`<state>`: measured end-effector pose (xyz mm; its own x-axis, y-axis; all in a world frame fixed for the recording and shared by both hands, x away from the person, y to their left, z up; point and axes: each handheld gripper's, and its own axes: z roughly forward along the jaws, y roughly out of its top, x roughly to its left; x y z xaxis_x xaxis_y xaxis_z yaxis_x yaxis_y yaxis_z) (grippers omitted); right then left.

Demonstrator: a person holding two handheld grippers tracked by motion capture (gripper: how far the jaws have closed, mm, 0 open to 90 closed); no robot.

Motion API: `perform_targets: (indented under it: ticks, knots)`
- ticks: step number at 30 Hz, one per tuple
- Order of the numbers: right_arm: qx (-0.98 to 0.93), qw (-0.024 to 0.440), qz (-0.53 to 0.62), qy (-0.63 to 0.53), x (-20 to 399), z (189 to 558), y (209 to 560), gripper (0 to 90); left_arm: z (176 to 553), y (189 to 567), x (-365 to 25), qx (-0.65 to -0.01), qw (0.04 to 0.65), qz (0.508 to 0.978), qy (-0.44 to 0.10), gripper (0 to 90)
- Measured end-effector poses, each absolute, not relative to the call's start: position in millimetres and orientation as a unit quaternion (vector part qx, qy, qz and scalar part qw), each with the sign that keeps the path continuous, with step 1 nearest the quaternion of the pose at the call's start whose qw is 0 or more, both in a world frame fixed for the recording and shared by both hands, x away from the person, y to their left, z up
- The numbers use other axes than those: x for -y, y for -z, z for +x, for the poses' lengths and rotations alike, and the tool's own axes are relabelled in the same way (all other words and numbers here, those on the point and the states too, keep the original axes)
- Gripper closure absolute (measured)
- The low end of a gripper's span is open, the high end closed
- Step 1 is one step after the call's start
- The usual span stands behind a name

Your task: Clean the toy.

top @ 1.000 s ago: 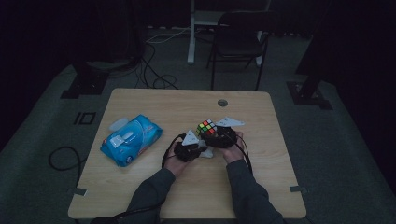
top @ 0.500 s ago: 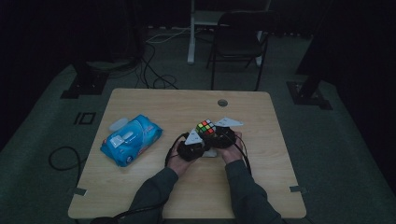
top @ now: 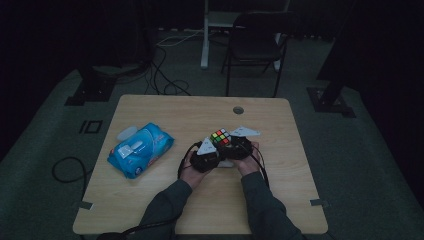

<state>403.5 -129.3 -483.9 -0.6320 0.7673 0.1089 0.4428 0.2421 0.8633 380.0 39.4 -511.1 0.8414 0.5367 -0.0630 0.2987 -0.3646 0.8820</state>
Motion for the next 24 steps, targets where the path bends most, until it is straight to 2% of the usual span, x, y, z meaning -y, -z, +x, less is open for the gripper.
perform_targets:
  ticks: [10,24]
  knots:
    - [-0.766,0.174,0.396,-0.475,133,404,482,34.1,380,516,-41,-0.257,0.489,0.825,-0.117,86.3]
    - [-0.766,0.177,0.398,-0.473,137,404,482,34.1,382,523,-65,-0.277,0.474,0.827,-0.125,86.2]
